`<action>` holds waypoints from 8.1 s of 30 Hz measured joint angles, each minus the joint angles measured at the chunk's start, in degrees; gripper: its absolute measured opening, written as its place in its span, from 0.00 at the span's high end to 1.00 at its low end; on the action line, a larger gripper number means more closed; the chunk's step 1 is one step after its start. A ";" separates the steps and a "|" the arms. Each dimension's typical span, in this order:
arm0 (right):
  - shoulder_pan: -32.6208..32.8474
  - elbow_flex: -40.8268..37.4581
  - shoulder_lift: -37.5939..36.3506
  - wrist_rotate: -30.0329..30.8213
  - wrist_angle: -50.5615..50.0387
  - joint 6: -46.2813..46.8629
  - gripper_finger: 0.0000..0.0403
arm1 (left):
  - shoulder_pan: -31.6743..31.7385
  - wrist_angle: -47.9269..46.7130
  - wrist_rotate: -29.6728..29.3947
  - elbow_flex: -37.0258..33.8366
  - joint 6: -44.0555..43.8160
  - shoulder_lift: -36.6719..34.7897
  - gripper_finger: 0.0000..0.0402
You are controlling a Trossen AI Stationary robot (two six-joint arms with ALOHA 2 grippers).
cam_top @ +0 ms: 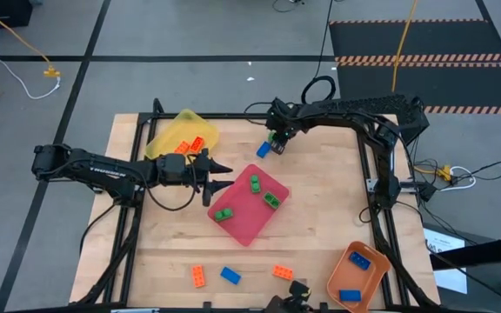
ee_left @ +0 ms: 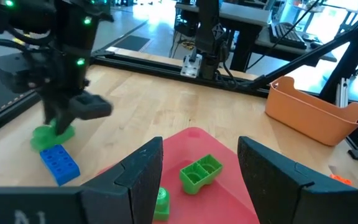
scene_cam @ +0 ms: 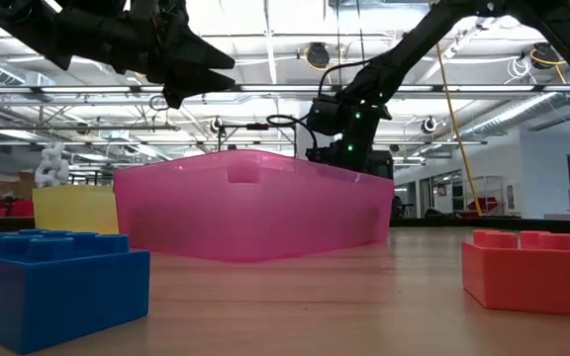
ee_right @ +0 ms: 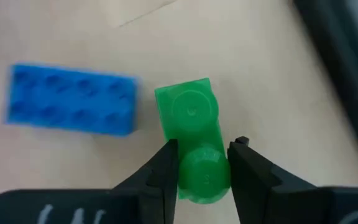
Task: Sort & place blocks by color
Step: Put the green game piece into the red bin, then put the blue game piece into the orange bin
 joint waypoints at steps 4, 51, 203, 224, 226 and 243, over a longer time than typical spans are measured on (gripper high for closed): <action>2.09 -0.15 -2.87 3.59 -3.16 -0.11 0.77 | -0.04 -1.32 0.00 0.00 -0.72 0.02 0.48; 32.71 0.01 -11.09 -1.86 3.89 10.71 0.41 | -0.26 -3.18 -1.51 0.00 -0.90 0.02 0.48; 5.99 -13.98 -8.07 -1.12 -2.02 -24.72 0.48 | -1.07 -7.67 -1.51 -0.02 -1.45 0.02 0.48; 12.12 -14.31 -27.83 -1.88 -18.53 -5.74 0.74 | -1.07 -7.40 -1.53 -0.02 -1.51 0.00 0.48; 14.63 -14.30 -31.88 -1.82 -20.11 -2.05 0.74 | -1.07 -6.86 -1.53 -0.02 -1.53 0.01 0.48; 45.43 -14.24 -39.89 0.62 -37.61 35.53 0.74 | -1.40 8.28 1.47 -0.02 -1.85 -0.02 0.48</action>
